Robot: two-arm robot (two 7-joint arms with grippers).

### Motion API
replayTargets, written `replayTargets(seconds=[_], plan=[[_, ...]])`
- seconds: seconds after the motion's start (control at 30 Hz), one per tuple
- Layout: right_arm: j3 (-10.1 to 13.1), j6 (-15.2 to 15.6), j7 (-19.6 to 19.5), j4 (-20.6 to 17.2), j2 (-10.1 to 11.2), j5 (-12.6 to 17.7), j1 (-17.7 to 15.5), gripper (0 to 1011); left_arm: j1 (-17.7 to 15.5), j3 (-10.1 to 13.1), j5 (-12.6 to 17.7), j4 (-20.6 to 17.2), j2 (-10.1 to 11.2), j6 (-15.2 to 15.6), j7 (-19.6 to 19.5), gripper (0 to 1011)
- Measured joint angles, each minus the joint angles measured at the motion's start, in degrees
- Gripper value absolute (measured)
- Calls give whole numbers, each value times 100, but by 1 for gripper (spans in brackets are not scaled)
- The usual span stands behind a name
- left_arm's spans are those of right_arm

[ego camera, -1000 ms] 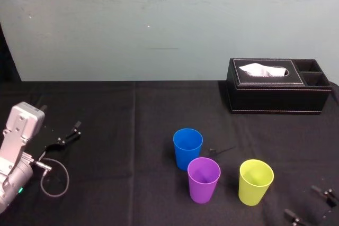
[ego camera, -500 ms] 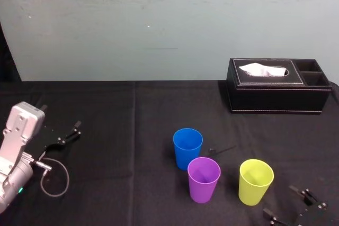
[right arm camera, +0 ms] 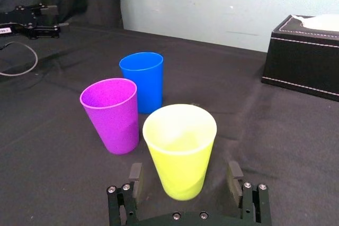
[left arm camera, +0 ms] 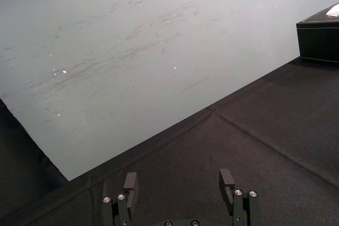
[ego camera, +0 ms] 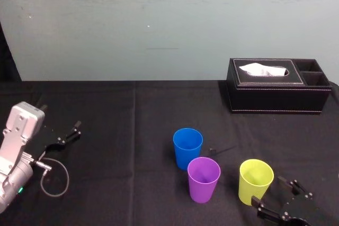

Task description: Stack the three plastic cups sequentially using one hand.

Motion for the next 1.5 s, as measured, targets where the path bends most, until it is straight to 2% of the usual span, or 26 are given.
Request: replayTargets(seconds=[0.8, 1.5], plan=[[-146, 337, 21, 375, -557, -622, 681, 1003, 0, 0, 0, 0, 0, 0, 0, 1000], [-214, 392, 130, 607, -819, -739, 908, 1003, 0, 0, 0, 0, 0, 0, 0, 1000]])
